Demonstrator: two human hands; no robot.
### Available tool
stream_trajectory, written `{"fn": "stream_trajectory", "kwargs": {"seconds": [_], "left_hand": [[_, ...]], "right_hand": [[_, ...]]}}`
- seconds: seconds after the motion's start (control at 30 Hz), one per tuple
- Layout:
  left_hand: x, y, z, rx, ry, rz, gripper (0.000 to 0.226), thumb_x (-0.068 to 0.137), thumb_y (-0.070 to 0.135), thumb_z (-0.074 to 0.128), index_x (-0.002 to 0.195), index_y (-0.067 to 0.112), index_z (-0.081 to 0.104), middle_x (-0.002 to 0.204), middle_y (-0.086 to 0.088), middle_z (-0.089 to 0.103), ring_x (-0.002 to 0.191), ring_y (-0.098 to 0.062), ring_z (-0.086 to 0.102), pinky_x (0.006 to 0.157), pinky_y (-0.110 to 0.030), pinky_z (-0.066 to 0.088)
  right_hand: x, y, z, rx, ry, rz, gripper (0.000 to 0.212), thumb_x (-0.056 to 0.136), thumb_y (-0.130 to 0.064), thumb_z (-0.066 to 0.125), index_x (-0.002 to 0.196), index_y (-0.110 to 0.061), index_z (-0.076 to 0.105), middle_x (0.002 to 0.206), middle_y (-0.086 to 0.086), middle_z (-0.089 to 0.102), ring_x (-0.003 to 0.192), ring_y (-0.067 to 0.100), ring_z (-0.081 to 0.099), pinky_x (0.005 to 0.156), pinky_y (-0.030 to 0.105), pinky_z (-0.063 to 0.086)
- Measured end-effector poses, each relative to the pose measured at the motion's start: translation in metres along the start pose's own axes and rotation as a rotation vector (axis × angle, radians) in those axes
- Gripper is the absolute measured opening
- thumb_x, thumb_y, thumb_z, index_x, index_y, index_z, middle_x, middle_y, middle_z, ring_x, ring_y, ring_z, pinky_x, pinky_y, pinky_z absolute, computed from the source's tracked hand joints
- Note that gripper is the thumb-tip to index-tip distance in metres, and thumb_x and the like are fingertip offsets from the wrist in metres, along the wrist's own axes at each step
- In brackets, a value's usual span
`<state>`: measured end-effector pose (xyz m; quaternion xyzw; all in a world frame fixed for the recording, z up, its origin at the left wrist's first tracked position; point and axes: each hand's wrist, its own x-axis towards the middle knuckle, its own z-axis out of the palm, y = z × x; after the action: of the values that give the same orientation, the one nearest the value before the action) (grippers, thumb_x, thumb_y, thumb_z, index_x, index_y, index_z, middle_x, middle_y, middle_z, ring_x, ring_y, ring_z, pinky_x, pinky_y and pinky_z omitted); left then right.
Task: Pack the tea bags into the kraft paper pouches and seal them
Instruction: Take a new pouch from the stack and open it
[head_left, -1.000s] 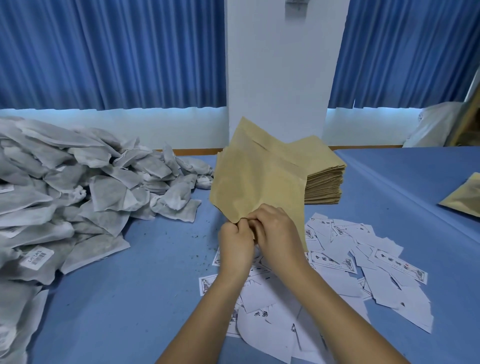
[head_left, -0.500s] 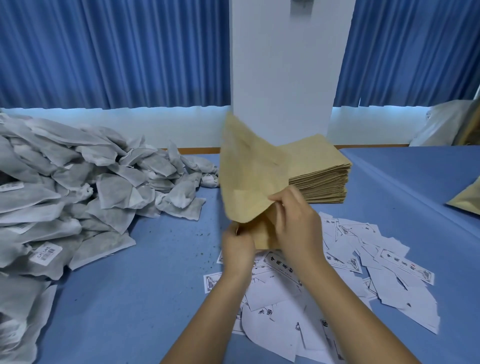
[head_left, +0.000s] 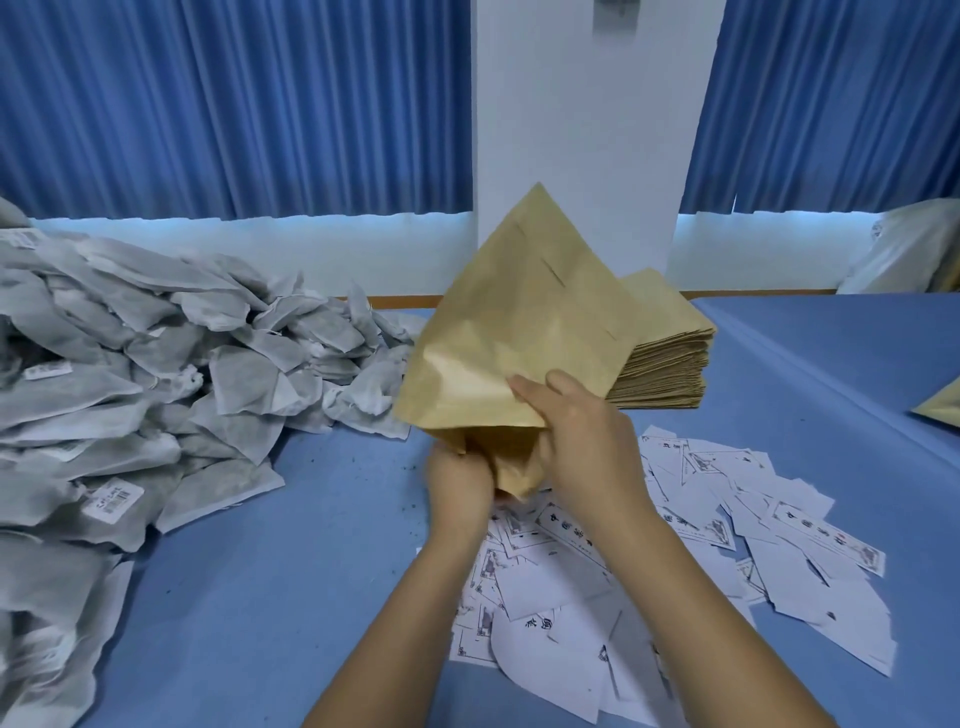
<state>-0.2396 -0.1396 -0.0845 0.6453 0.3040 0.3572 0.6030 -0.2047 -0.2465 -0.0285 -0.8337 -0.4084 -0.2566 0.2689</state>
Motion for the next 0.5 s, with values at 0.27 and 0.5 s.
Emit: {"fn": "stream_trajectory", "kwargs": {"seconds": [0.27,0.5], "left_hand": [[-0.014,0.005,-0.01,0.199,-0.36,-0.001,0.019,0.096,0.02,0.047,0.078,0.027,0.05,0.067,0.022,0.057,0.061,0.005,0.057,0.074,-0.024,0.054],[0.004,0.04,-0.038,-0.437,-0.832,-0.58,0.041,0.089,0.031,0.041,0.055,0.011,0.049,0.033,0.005,0.034,0.026,-0.004,0.022,0.03,-0.013,0.016]], "right_hand": [[-0.007,-0.035,0.015,-0.065,0.018,-0.076,0.062,0.075,0.003,0.049,0.134,-0.018,0.055,0.095,0.008,0.058,0.063,0.032,0.058,0.049,0.03,0.03],[-0.005,-0.019,0.011,-0.049,0.044,0.044,0.057,0.073,0.001,0.06,0.126,-0.019,0.063,0.093,0.006,0.063,0.061,0.032,0.061,0.049,0.027,0.028]]}}
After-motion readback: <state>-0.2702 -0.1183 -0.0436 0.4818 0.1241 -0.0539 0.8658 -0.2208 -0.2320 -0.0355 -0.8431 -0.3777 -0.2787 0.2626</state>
